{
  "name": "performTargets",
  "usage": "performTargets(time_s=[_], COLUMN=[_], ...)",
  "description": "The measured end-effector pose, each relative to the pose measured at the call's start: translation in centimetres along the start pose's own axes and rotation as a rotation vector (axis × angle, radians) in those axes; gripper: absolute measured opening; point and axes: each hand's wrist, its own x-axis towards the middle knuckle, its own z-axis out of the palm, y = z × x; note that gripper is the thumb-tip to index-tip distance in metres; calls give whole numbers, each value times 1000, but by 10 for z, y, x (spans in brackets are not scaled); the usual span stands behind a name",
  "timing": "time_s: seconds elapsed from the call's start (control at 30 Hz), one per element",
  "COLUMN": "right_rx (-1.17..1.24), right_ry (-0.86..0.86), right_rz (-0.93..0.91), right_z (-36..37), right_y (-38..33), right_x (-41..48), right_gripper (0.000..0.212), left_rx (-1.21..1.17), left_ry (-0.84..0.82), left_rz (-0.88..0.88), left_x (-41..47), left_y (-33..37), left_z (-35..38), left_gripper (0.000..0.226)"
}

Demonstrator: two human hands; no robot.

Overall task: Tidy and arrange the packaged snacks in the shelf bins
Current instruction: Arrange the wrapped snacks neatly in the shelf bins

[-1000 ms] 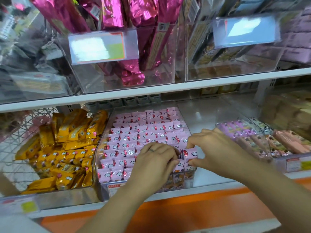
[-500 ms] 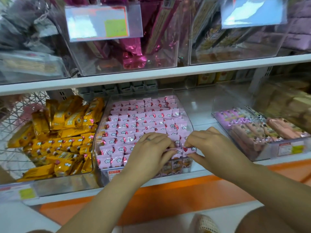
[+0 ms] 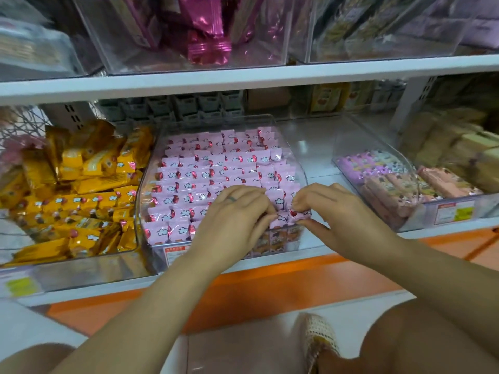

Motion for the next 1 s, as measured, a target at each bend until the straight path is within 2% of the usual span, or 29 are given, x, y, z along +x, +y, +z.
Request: performTargets(time_s=[0.3,0.5,0.7,0.83,0.9,1.0], right_rx=[42,-33,-63,-200,-223,-252], right_ry=[-82,-178,-271,-282,-245,-295], right_rz=[55,150,170,164,147,84], right_z=[-1,-7,-15,-13,-11,-13], right_y=[7,8,1,-3,-4,0], right_x=[4,20,21,17,18,20], right_gripper=[18,21,19,25,28,36], left_rx=[-9,2,-1,4,45,108], left_ry=[-31,-137,-189,-203,-260,-344], left_rz=[-36,-92,-145,-179,-206,-232], left_x=[1,5,10,12,14,16], left_y=[3,7,10,10,12,13], left_z=[-3,-7,-9,-10,-10,-10], left_gripper=[21,26,12,31,41,48])
